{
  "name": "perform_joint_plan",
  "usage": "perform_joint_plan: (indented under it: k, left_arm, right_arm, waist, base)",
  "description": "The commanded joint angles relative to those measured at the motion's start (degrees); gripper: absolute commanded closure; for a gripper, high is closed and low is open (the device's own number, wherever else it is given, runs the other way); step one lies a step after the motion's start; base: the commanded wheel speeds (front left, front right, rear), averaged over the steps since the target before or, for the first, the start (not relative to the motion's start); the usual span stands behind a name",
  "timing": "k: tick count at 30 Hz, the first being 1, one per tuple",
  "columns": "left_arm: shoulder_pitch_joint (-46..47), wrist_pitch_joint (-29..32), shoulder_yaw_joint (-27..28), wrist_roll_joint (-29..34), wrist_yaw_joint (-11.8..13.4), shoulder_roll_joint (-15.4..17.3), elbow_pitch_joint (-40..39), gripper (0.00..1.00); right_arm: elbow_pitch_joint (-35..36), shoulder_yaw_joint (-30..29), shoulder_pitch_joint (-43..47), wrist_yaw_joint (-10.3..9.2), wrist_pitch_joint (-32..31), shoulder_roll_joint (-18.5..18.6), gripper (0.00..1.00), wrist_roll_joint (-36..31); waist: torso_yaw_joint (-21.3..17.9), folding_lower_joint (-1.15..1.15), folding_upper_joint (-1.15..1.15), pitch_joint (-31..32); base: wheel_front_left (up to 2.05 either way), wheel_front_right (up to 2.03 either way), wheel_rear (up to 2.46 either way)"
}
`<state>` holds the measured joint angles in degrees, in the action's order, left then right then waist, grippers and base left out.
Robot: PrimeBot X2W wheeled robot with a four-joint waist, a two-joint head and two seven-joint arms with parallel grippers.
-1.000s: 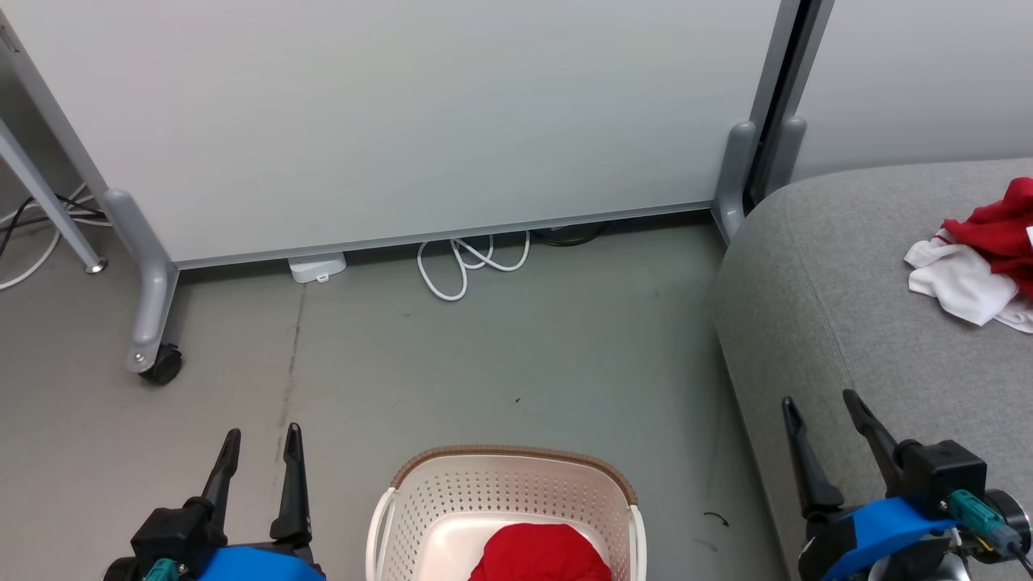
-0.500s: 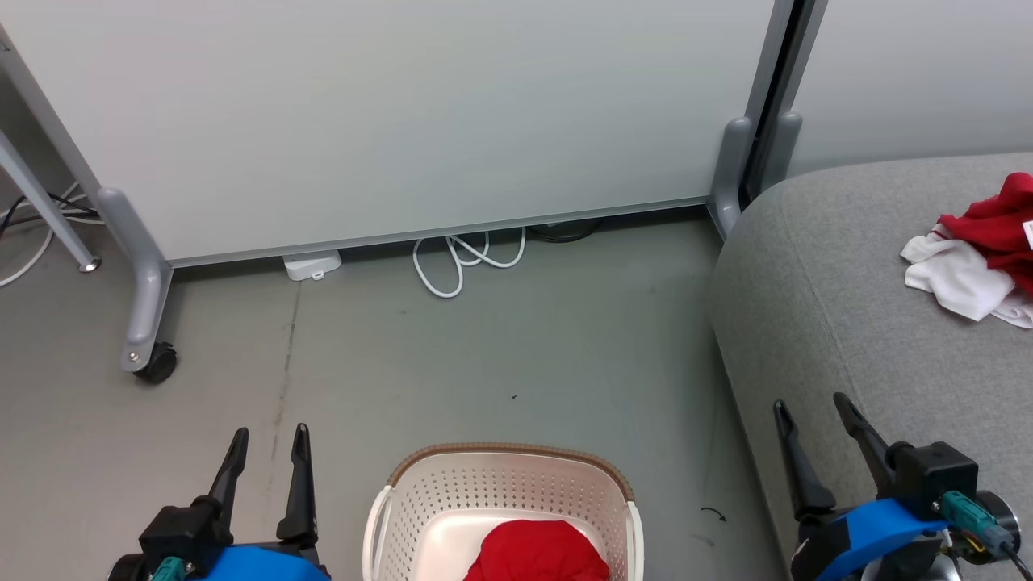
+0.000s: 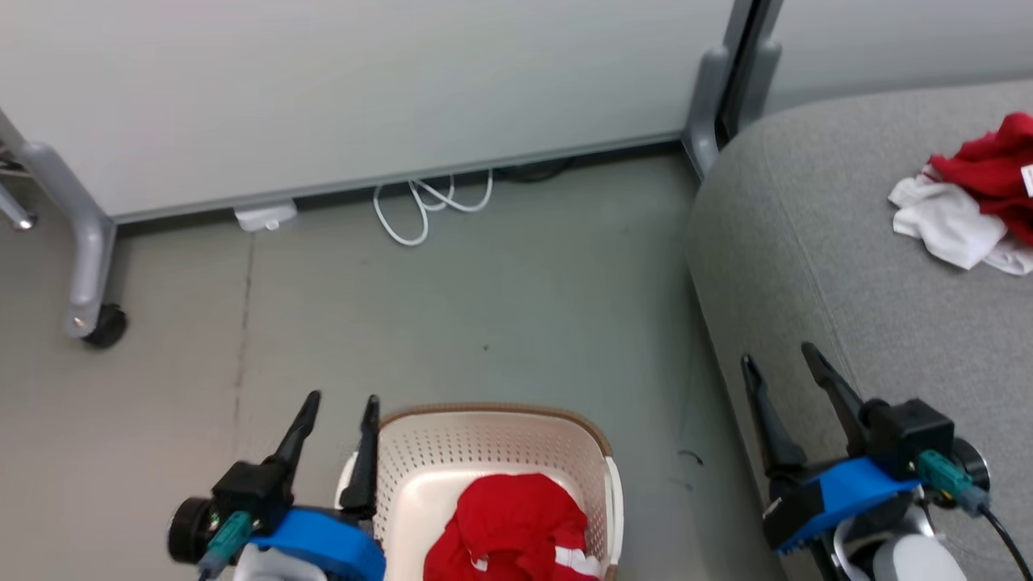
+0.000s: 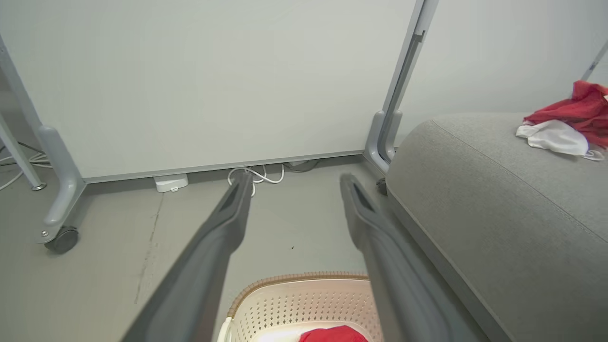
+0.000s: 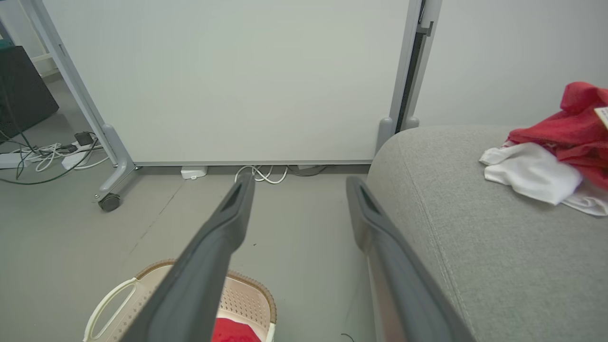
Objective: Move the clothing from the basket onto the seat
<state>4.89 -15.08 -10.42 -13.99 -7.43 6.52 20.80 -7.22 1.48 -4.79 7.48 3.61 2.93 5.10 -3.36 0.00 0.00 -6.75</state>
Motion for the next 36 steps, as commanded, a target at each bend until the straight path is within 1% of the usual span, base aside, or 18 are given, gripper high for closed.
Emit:
perform_joint_plan:
  k: [1, 4, 10, 17, 22, 28, 32, 36]
  left_arm:
    - [1.8, -0.1, -1.4, -0.3, 0.0, 0.5, 0.9, 0.00]
    - [5.6, -0.1, -5.8, -1.0, 0.0, 1.2, 4.4, 0.00]
    - [14.1, 0.3, -14.8, -4.1, 0.0, 2.6, 14.1, 0.00]
    - [22.7, 3.5, -21.8, -9.2, 0.0, 3.3, 24.7, 0.00]
    - [27.2, 6.5, -26.9, -12.4, 0.0, 3.3, 30.0, 0.00]
    - [30.4, 9.7, -35.0, -18.2, 0.0, 4.1, 31.0, 0.00]
    - [32.2, 12.0, -41.0, -23.4, 0.0, 5.9, 29.3, 0.00]
    - [33.6, 13.8, -45.3, -28.7, 0.0, 7.4, 28.0, 0.00]
  right_arm:
    - [0.3, 0.6, -1.6, 0.02, 0.3, -0.1, 0.00, 0.1]
    - [0.4, 2.0, -3.9, 0.03, 0.5, -0.1, 0.00, 0.2]
    - [-0.4, 4.2, -8.2, 0.03, 2.1, -0.1, 0.00, 1.1]
    - [-0.9, 5.5, -11.4, 0.03, 4.3, -0.1, 0.00, 2.1]
    - [-1.4, 5.6, -12.5, 0.03, 5.6, -0.1, 0.00, 2.7]
    - [-1.6, 6.1, -13.9, 0.02, 7.0, -0.1, 0.00, 3.1]
    - [-1.7, 6.5, -14.8, 0.03, 7.8, -0.1, 0.00, 3.6]
    - [-2.1, 6.8, -15.6, 0.02, 8.5, -0.1, 0.00, 4.2]
  waist:
    - [-2.0, 0.00, 0.00, -3.6]
    - [-3.7, 0.00, 0.00, -7.6]
    - [-7.1, 0.00, 0.00, -15.5]
    - [-10.4, 0.00, 0.00, -23.6]
    - [-11.5, 0.00, 0.00, -28.5]
    - [-12.4, 0.00, 0.00, -32.9]
    - [-12.9, 0.00, 0.00, -35.1]
    - [-13.4, 0.00, 0.00, -36.8]
  base:
    - [0.00, 0.00, 0.00]
    - [0.00, 0.00, 0.00]
    - [0.00, 0.00, 0.00]
    - [0.00, 0.00, 0.00]
    - [0.00, 0.00, 0.00]
    - [0.00, 0.00, 0.00]
    - [0.00, 0.00, 0.00]
    - [0.00, 0.00, 0.00]
